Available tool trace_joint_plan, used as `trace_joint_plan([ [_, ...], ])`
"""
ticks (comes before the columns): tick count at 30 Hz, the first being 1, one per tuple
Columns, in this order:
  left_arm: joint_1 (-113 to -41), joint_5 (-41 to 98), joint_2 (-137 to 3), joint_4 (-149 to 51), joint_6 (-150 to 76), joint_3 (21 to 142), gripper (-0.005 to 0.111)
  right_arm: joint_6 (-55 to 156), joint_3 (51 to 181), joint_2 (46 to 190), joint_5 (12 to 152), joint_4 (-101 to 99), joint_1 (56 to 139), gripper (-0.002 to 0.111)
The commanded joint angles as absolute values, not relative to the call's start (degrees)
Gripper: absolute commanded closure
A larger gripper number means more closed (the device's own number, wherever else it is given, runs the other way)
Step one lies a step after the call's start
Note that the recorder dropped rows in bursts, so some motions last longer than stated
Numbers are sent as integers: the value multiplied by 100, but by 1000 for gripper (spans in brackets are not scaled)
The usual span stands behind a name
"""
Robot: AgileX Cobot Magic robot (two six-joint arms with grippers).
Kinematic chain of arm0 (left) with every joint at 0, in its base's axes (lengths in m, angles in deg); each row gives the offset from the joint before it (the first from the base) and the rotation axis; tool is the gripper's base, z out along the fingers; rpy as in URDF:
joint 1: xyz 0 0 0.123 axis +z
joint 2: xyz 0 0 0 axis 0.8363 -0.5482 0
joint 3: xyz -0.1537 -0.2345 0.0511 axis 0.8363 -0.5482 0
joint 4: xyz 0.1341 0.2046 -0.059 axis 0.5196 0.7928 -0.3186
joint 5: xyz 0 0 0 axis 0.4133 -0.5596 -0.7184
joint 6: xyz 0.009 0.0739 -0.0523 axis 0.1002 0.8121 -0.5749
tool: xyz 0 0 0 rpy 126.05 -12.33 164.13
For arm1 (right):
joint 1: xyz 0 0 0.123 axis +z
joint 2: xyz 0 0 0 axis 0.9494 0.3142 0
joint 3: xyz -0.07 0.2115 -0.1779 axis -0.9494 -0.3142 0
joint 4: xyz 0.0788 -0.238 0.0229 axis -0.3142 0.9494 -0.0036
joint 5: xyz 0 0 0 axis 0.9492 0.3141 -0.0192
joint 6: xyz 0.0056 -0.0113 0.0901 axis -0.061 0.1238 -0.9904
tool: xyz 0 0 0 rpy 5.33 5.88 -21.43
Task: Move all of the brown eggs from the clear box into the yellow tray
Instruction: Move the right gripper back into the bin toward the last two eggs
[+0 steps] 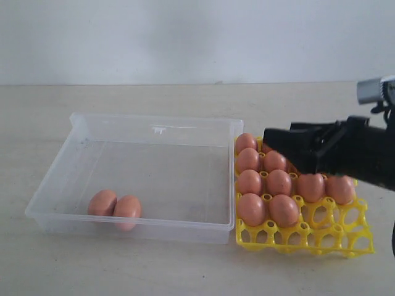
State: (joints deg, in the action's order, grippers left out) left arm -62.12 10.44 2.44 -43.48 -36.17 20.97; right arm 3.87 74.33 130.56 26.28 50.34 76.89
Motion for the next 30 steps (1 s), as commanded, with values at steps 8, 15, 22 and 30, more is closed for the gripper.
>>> trace_joint_plan([
  [8, -6204, 1087, 255, -4392, -3615, 2102, 111, -65, 9863, 12527, 4178, 5385, 9571, 109],
  [15, -6204, 1087, 255, -4392, -3615, 2102, 111, 2163, 12120, 13893, 10703, 5404, 11735, 109],
  [22, -6204, 1087, 255, -4392, -3615, 2102, 111, 4668, 14954, 15923, 14840, 2512, 11899, 109],
  [30, -6204, 1087, 255, -4392, -3615, 2102, 111, 5383, 16945, 17204, 15072, -1046, 11676, 99],
])
